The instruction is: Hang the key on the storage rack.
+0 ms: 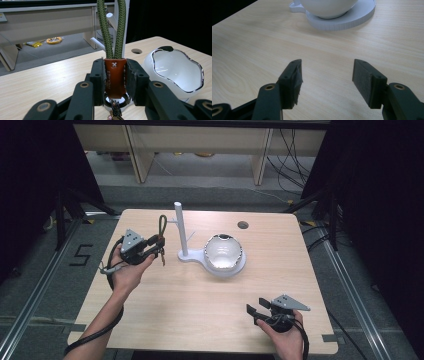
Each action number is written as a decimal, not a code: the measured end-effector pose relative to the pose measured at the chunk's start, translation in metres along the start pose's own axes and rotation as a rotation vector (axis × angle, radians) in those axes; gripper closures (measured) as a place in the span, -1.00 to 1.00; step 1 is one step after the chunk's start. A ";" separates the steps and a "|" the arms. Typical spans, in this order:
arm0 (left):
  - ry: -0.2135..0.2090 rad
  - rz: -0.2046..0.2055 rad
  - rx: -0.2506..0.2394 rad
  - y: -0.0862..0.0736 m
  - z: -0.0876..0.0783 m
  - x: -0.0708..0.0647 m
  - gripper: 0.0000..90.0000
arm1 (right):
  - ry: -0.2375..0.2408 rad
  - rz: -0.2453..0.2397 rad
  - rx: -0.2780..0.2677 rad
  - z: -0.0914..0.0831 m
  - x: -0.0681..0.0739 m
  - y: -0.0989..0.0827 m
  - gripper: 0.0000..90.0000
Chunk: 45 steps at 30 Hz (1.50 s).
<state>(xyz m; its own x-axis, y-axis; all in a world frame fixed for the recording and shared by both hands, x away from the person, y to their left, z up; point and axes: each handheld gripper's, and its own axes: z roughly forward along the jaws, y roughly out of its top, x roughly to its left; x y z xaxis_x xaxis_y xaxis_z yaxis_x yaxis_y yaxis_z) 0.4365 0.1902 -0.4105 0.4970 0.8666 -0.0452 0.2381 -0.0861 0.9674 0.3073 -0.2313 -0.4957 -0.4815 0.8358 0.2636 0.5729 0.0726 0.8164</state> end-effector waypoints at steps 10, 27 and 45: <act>-0.003 0.002 0.011 0.003 0.007 -0.002 0.53 | -0.015 -0.008 0.019 -0.001 0.000 0.001 -0.07; -0.002 -0.008 0.028 0.004 0.017 0.000 0.53 | 0.002 -0.038 -0.010 0.000 -0.003 0.001 -0.07; -0.006 -0.022 0.047 0.000 0.028 -0.001 0.53 | -0.005 -0.023 0.003 -0.001 -0.002 0.000 -0.07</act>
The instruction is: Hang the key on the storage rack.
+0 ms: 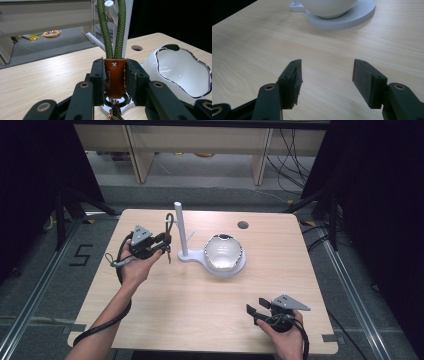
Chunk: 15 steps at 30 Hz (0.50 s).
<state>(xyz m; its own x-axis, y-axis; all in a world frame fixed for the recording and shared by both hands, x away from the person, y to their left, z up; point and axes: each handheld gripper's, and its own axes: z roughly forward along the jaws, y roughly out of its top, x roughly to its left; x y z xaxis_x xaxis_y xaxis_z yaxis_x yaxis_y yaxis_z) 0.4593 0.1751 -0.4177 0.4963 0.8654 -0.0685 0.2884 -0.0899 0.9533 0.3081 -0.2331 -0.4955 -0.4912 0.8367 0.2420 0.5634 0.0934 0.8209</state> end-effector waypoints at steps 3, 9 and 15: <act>0.002 0.000 0.002 0.000 0.001 -0.001 0.53 | -0.006 -0.023 -0.006 0.000 -0.002 0.000 -0.07; 0.001 -0.003 0.005 -0.001 0.004 -0.002 0.53 | -0.008 -0.034 -0.011 0.001 -0.002 0.000 -0.07; 0.002 -0.011 0.010 -0.003 0.009 -0.004 0.53 | 0.002 0.021 0.007 -0.001 0.001 0.000 -0.07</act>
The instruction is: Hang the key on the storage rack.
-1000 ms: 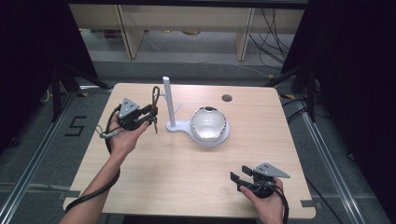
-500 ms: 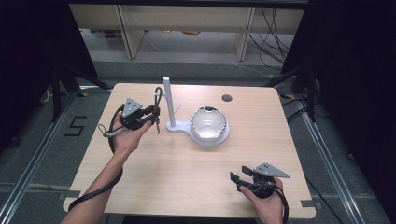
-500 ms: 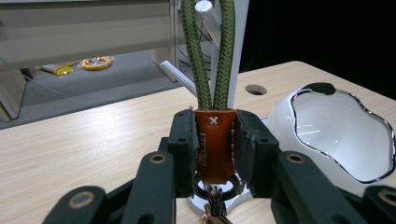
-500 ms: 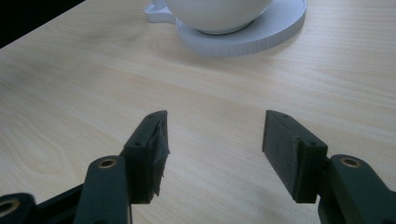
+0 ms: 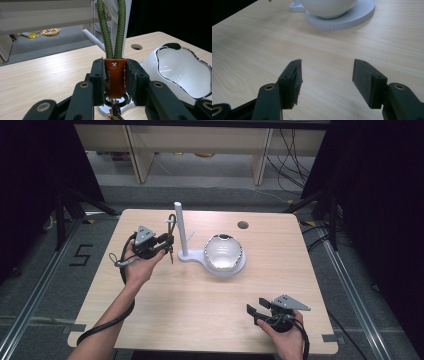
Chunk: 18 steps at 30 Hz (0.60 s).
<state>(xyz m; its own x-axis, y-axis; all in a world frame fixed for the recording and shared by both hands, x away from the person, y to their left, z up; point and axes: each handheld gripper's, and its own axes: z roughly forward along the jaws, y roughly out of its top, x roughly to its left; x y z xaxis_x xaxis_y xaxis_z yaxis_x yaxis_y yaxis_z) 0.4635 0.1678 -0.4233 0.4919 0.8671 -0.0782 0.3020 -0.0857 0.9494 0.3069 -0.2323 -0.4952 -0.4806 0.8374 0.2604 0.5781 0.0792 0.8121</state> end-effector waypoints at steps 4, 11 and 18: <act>0.001 -0.003 0.003 -0.002 0.003 -0.001 0.53 | 0.000 -0.001 0.000 0.000 0.000 0.000 -0.07; 0.006 -0.005 0.011 -0.004 0.007 -0.002 0.52 | 0.000 0.000 0.000 0.000 0.000 0.000 -0.07; 0.007 -0.009 0.014 -0.007 0.012 -0.004 0.52 | -0.009 -0.046 -0.011 0.000 -0.003 0.000 -0.07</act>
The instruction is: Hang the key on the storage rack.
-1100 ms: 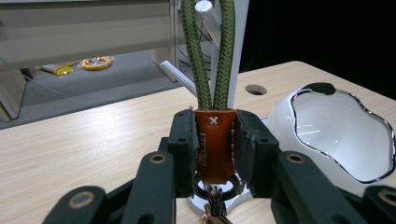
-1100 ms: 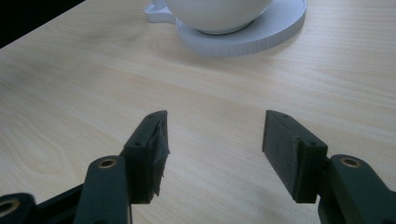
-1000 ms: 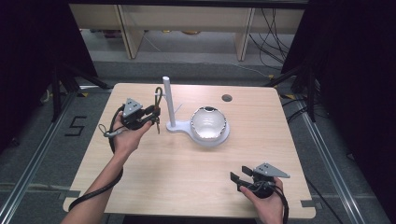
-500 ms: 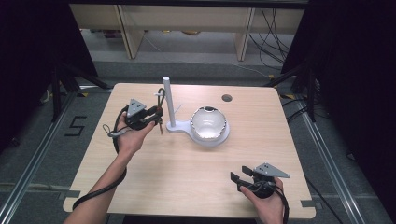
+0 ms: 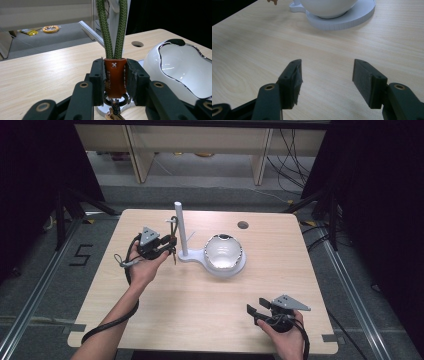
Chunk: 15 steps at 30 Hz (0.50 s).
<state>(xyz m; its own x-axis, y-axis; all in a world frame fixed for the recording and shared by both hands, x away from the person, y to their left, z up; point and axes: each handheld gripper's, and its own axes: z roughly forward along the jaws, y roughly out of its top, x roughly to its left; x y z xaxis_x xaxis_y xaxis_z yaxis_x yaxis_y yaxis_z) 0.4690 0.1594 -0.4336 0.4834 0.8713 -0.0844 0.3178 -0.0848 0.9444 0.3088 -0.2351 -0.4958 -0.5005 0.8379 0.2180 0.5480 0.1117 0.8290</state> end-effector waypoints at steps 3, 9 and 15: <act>-0.001 0.006 0.007 -0.002 0.002 -0.001 0.51 | -0.001 0.000 0.003 0.000 0.000 0.000 -0.07; 0.004 0.018 0.015 -0.004 0.006 -0.001 0.51 | -0.007 -0.003 0.010 0.000 0.000 0.000 -0.07; 0.006 0.027 0.018 -0.006 0.008 -0.002 0.50 | 0.012 0.035 0.006 0.000 0.002 -0.001 -0.07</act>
<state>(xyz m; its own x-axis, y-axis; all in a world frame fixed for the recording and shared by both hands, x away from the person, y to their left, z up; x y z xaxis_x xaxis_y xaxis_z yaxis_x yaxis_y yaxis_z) 0.4729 0.1544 -0.4413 0.4867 0.8717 -0.0572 0.3193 -0.1166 0.9404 0.3072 -0.2329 -0.4963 -0.4891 0.8348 0.2527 0.5694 0.0861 0.8175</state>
